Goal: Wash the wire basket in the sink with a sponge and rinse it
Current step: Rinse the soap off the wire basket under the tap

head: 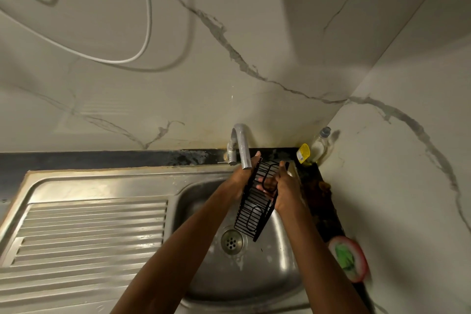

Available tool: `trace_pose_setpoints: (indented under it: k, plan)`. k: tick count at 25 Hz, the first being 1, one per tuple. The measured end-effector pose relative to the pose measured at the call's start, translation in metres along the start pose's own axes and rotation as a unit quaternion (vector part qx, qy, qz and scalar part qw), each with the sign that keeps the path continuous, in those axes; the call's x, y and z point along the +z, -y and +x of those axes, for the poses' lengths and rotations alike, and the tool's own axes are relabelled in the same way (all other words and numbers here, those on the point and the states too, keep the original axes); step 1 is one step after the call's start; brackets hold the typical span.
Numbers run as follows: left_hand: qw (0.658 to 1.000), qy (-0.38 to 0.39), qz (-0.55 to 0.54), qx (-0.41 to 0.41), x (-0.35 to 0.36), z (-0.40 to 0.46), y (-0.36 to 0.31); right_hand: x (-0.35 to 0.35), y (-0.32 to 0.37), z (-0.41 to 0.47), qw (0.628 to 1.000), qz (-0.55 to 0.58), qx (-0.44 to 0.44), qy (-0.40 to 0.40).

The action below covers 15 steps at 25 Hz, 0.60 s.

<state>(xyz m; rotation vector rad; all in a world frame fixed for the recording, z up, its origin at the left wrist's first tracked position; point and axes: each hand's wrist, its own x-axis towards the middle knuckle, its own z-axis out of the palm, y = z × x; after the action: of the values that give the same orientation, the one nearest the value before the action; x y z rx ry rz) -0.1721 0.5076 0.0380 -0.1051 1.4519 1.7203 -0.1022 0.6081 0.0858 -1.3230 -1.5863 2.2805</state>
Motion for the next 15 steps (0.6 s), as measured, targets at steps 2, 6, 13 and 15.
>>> trace_pose_setpoints:
  k: [2, 6, 13, 15]
  plan:
    - [0.997, -0.035, 0.012, 0.068, -0.007, -0.002, 0.003, 0.004, -0.009, 0.003, 1.000, -0.020, 0.012, 0.012]
    - [0.996, 0.032, 0.040, 0.076, -0.025, -0.003, 0.017, 0.010, -0.007, 0.004, 0.999, -0.008, 0.012, 0.036]
    - [0.989, 0.007, 0.117, 0.090, -0.035, -0.028, 0.034, 0.010, -0.005, 0.008, 0.999, 0.026, 0.043, 0.005]
    - [0.988, 0.003, 0.117, 0.097, -0.032, -0.035, 0.033, 0.013, -0.006, 0.007, 0.998, 0.039, 0.055, -0.004]
